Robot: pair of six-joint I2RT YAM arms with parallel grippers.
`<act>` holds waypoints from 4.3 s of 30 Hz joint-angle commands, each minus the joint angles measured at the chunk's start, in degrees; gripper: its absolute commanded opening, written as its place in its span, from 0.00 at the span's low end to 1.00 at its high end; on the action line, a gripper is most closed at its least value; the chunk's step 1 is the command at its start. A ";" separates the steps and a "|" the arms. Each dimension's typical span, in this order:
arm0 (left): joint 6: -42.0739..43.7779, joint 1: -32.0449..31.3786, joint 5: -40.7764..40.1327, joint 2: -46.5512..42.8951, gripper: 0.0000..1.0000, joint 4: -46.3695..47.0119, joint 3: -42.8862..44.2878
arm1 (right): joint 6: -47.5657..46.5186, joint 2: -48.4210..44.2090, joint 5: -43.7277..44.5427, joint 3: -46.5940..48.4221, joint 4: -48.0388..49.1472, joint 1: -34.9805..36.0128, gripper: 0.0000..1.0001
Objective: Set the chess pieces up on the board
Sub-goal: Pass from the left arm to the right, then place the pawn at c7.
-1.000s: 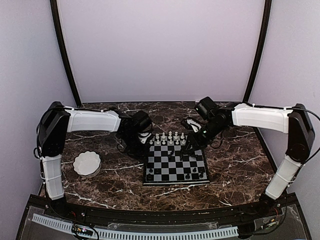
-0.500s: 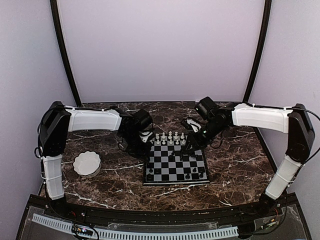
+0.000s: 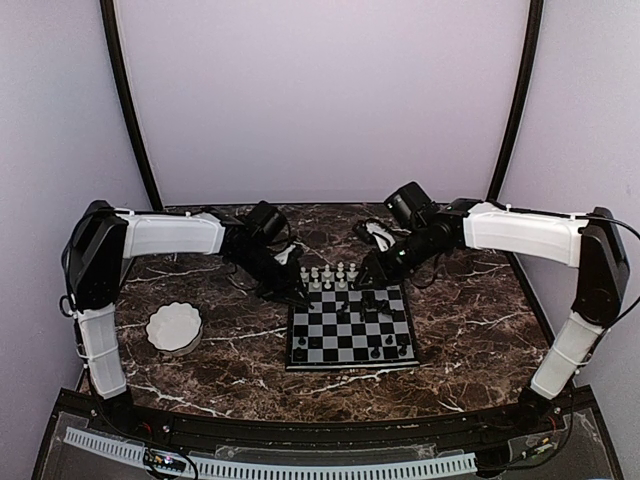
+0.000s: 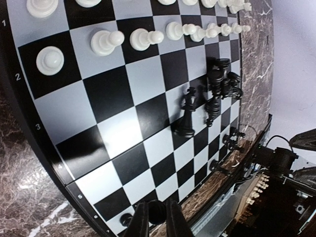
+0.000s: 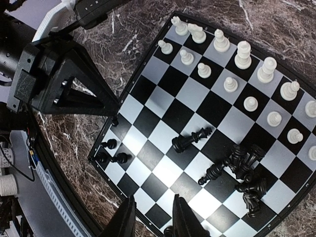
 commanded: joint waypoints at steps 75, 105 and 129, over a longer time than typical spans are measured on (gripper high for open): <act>-13.50 5.38 13.60 -8.78 0.86 25.05 -7.51 | 3.43 4.14 1.88 0.47 8.25 3.23 0.00; 3.31 10.70 -34.05 -21.19 0.71 -2.39 -1.49 | -8.18 -0.35 26.53 -5.62 -13.92 14.13 0.00; 2.26 10.48 -31.17 -19.78 0.67 -2.80 -1.41 | -8.59 4.89 24.61 -5.35 -11.46 14.14 0.02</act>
